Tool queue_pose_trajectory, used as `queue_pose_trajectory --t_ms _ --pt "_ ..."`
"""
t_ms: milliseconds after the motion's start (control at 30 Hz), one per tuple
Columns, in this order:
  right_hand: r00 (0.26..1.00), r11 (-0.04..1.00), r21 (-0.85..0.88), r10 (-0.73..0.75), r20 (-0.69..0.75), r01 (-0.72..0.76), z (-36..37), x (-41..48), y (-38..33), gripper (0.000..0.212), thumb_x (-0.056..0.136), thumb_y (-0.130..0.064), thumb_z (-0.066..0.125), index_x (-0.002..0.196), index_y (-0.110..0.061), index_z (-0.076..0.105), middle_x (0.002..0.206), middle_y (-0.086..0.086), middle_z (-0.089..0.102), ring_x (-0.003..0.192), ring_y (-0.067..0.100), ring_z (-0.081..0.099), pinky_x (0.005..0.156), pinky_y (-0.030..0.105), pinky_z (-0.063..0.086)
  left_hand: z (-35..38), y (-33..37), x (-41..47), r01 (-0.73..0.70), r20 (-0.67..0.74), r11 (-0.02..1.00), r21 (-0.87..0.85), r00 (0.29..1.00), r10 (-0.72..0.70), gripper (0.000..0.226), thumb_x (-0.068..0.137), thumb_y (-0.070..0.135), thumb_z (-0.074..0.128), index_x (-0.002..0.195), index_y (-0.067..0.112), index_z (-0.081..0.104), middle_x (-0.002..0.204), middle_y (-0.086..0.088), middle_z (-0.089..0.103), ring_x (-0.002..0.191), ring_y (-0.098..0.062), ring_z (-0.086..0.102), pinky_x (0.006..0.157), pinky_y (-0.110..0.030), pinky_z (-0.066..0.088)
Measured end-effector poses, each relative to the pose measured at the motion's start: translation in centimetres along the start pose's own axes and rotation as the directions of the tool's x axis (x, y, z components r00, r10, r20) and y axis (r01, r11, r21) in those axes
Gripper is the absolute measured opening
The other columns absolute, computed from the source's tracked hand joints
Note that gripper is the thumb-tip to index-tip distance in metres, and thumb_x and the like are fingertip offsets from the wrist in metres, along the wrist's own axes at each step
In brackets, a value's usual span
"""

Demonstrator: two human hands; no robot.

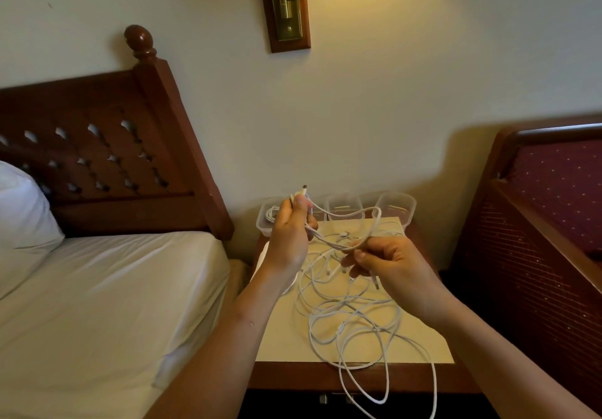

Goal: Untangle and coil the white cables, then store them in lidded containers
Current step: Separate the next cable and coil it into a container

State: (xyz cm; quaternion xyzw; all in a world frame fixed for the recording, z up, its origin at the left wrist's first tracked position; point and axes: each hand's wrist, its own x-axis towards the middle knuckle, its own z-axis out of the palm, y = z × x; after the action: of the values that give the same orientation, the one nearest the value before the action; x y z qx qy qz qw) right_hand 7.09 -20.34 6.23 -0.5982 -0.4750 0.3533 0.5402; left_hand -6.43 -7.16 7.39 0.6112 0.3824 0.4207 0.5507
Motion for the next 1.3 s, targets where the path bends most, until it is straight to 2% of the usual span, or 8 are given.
queue_pose_trajectory --t_ms 233,333,433,667,800,933,1167,1300 --pt "0.811 0.994 -0.069 -0.108 -0.576 0.083 0.8 -0.5 0.2 0.043 0.092 0.001 0.064 0.125 -0.024 0.051 0.117 -0.003 0.057 0.104 0.013 0.057 0.082 0.025 0.049 0.1 0.0 -0.2 0.014 0.048 0.992 0.122 0.999 -0.020 0.025 0.111 0.042 0.039 0.103 0.020 0.047 0.077 0.006 0.048 0.068 -0.009 0.046 0.070 -0.028 0.046" --pt "0.814 0.813 -0.496 -0.493 -0.308 0.305 1.0 -0.6 0.0 0.030 0.093 -0.006 0.069 0.119 -0.020 0.069 0.114 -0.006 0.063 0.108 0.012 0.055 0.089 0.024 0.047 0.3 -0.3 -0.1 0.032 0.041 0.992 0.125 0.998 -0.037 0.024 0.110 0.042 0.041 0.098 0.022 0.046 0.076 0.005 0.049 0.068 -0.010 0.047 0.072 -0.031 0.044" --pt "0.924 0.695 -0.664 -0.383 -0.018 0.275 0.6 0.6 0.6 0.029 0.097 -0.018 0.069 0.126 -0.020 0.073 0.118 -0.006 0.069 0.113 0.012 0.052 0.091 0.023 0.043 0.8 0.1 -0.1 0.056 0.051 0.998 0.038 0.997 -0.058 0.022 0.110 0.033 0.043 0.095 0.018 0.047 0.072 0.003 0.047 0.063 -0.007 0.046 0.070 -0.028 0.044" --pt "0.963 0.737 -0.621 -0.221 0.154 0.268 -1.3 1.9 -0.6 0.013 0.090 -0.025 0.079 0.102 -0.024 0.082 0.093 -0.011 0.072 0.086 0.007 0.066 0.079 0.031 0.059 0.5 0.7 -0.7 0.058 0.170 0.995 0.080 0.983 -0.071 0.017 0.108 0.029 0.052 0.109 0.012 0.050 0.085 0.001 0.047 0.079 -0.014 0.046 0.077 -0.030 0.045" --pt "0.857 0.394 -0.807 -0.454 0.246 0.440 -1.6 2.4 -0.6 0.006 0.084 -0.027 0.083 0.084 -0.025 0.078 0.098 -0.010 0.070 0.109 0.016 0.063 0.097 0.042 0.051 0.4 0.8 -0.9 -0.050 0.203 0.974 0.223 0.979 0.004 0.022 0.108 0.026 0.051 0.120 0.009 0.046 0.093 -0.002 0.052 0.081 -0.014 0.049 0.078 -0.031 0.047" --pt "0.746 0.302 -0.756 -0.569 0.345 0.581 -2.2 2.8 -0.5 0.011 0.088 -0.015 0.078 0.084 -0.015 0.068 0.085 -0.001 0.063 0.076 0.020 0.058 0.073 0.036 0.055 0.5 0.7 -0.7 -0.140 0.188 0.932 0.335 0.979 0.079 0.017 0.109 0.031 0.046 0.112 0.015 0.042 0.093 0.001 0.054 0.082 -0.017 0.050 0.082 -0.044 0.049" --pt "0.644 -0.013 -0.852 -0.649 0.406 0.524 -2.2 2.0 -1.2 0.008 0.090 -0.015 0.074 0.092 -0.012 0.067 0.087 0.008 0.062 0.071 0.026 0.056 0.066 0.038 0.049 1.1 -0.2 -0.4 -0.080 0.098 0.962 0.261 0.994 0.056 0.022 0.108 0.036 0.047 0.113 0.016 0.038 0.100 -0.001 0.055 0.088 -0.020 0.057 0.094 -0.060 0.051" --pt "0.665 -0.011 -0.888 -0.659 0.353 0.460 -1.7 1.6 -1.3 0.006 0.091 -0.019 0.072 0.094 -0.016 0.068 0.088 0.006 0.064 0.078 0.026 0.058 0.073 0.040 0.047 1.7 0.0 -0.5 -0.079 0.072 0.954 0.289 0.996 0.061 0.023 0.107 0.041 0.048 0.113 0.020 0.039 0.104 -0.003 0.059 0.098 -0.027 0.062 0.095 -0.059 0.051"
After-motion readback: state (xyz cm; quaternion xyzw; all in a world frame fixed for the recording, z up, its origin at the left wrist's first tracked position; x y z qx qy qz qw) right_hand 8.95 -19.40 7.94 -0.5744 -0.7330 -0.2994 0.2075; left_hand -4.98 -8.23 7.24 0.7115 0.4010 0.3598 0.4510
